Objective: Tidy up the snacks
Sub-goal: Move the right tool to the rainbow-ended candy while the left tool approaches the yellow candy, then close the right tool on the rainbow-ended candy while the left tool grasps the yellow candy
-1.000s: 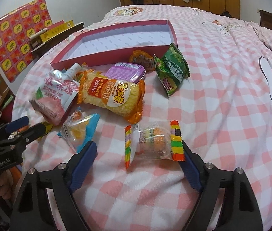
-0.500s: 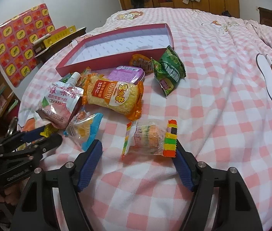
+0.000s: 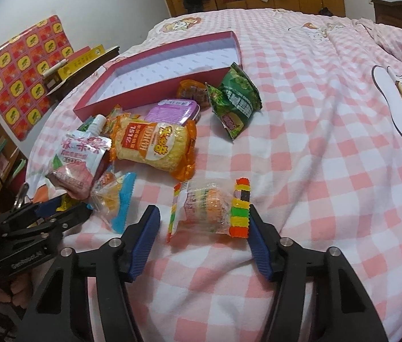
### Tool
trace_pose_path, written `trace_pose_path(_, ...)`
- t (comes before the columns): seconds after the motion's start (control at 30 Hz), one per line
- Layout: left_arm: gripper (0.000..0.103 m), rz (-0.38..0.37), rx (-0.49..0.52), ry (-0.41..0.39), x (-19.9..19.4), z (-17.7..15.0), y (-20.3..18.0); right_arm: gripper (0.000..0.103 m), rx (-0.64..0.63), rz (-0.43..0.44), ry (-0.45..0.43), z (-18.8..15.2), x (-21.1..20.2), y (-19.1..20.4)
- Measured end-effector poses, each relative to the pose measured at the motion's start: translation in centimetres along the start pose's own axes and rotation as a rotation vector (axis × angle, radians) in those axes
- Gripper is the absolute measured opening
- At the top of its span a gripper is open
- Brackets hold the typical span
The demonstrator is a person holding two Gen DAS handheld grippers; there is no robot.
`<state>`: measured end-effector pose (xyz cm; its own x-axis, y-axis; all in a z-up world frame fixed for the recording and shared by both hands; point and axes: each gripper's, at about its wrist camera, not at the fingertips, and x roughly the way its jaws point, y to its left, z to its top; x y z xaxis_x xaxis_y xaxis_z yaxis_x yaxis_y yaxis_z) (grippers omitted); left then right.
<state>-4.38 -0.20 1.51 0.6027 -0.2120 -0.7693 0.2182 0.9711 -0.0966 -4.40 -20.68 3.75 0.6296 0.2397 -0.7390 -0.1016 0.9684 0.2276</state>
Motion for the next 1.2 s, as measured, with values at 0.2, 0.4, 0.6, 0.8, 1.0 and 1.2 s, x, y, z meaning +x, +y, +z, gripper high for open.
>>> trace_pose_path(0.2,0.034,-0.030,-0.023,-0.005,-0.7,0.0,0.7,0.057,-0.011,-0.016,-0.008,-0.3,0.1,0.0)
trace_pose_path(0.4,0.034,-0.004,0.017,-0.034,-1.9,-0.2,0.2,0.054,-0.001,-0.013,-0.017,-0.4,0.0,-0.2)
trace_pose_path(0.6,0.034,-0.005,0.029,-0.064,-3.3,-0.6,0.0,0.049,-0.004,-0.025,-0.032,-0.8,-0.2,-0.2)
trace_pose_path(0.8,0.034,-0.001,0.009,-0.100,-4.5,-0.7,0.4,0.035,0.015,-0.017,-0.049,-1.0,-0.8,-0.5)
trace_pose_path(1.0,0.034,-0.005,0.004,-0.138,-5.9,-0.4,0.6,0.033,-0.010,-0.014,-0.076,-0.9,-1.7,-0.1)
trace_pose_path(1.2,0.034,-0.012,-0.002,-0.166,-6.8,0.3,0.8,0.033,-0.056,-0.006,-0.108,-0.6,-2.8,1.0)
